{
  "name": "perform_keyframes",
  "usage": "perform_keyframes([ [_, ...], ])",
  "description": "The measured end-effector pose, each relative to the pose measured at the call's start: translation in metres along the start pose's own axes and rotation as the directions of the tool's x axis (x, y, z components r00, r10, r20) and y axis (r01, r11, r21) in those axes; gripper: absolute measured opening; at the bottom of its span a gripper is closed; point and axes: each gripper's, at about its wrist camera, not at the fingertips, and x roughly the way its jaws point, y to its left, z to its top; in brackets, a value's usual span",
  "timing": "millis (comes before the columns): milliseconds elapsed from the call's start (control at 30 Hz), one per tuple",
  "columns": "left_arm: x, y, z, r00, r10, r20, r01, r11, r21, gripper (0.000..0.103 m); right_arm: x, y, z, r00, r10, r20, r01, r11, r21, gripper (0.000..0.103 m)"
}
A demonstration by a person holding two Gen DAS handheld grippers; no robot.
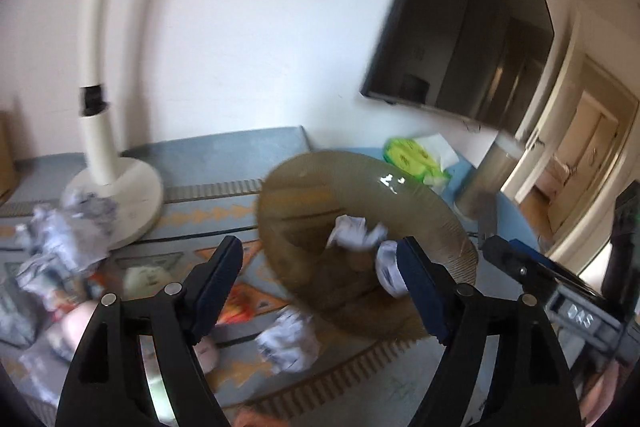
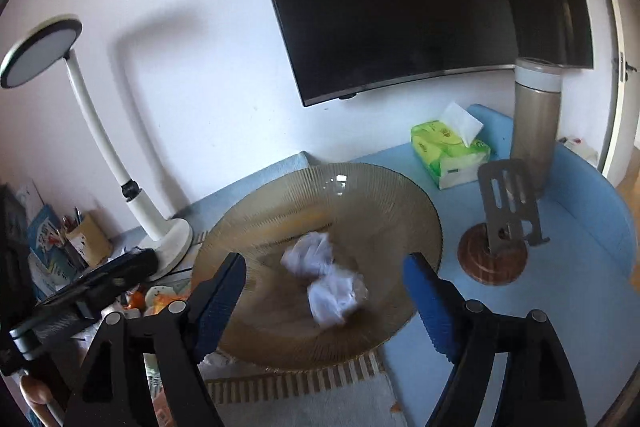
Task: Organize objects
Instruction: 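Move both open tools back toward the clutter on the rug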
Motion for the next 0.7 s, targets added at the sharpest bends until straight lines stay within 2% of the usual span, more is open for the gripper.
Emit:
perform_keyframes([
  [100,-0.045,0.025,-0.013,0.998,0.031,0.052,-0.029,0.999,-0.037,0.078,-0.013,0.007,-0.008,0.999,0.048,-0.013,-0.048,0.999,0.015,0.08],
  [200,-0.089,0.051,-0.03,0.989,0.108,0.099,-0.102,0.993,-0.066,0.078,-0.028,0.027,-0.022,0.994,0.108,-0.015,-0.108,0.994,-0.002,0.08],
  [333,-0.146,0.104,-0.06,0.956,0.269,0.116,-0.251,0.957,-0.148,0.083,-0.034,0.073,-0.051,0.982,0.178,-0.055,-0.181,0.981,-0.065,0.08],
  [433,-0.173,0.15,-0.086,0.916,0.391,0.083,-0.371,0.909,-0.188,0.085,-0.026,0.108,-0.073,0.968,0.222,-0.118,-0.233,0.968,-0.09,0.08],
  [467,-0.177,0.168,-0.098,0.884,0.465,0.059,-0.45,0.877,-0.167,0.085,-0.023,0.118,-0.081,0.961,0.24,-0.14,-0.255,0.962,-0.098,0.08],
  [533,-0.178,0.192,-0.115,0.827,0.561,0.019,-0.554,0.821,-0.137,0.085,-0.02,0.141,-0.098,0.946,0.27,-0.178,-0.294,0.947,-0.125,0.08],
  [567,-0.18,0.21,-0.123,0.819,0.574,-0.008,-0.569,0.809,-0.15,0.085,-0.017,0.152,-0.107,0.94,0.279,-0.195,-0.308,0.941,-0.14,0.08],
  [633,-0.183,0.24,-0.132,0.844,0.534,-0.042,-0.528,0.816,-0.234,0.085,-0.008,0.175,-0.125,0.929,0.288,-0.231,-0.33,0.928,-0.173,0.08],
  [700,-0.187,0.264,-0.141,0.873,0.487,-0.038,-0.471,0.818,-0.331,0.085,0.001,0.193,-0.139,0.927,0.283,-0.245,-0.336,0.917,-0.212,0.08],
])
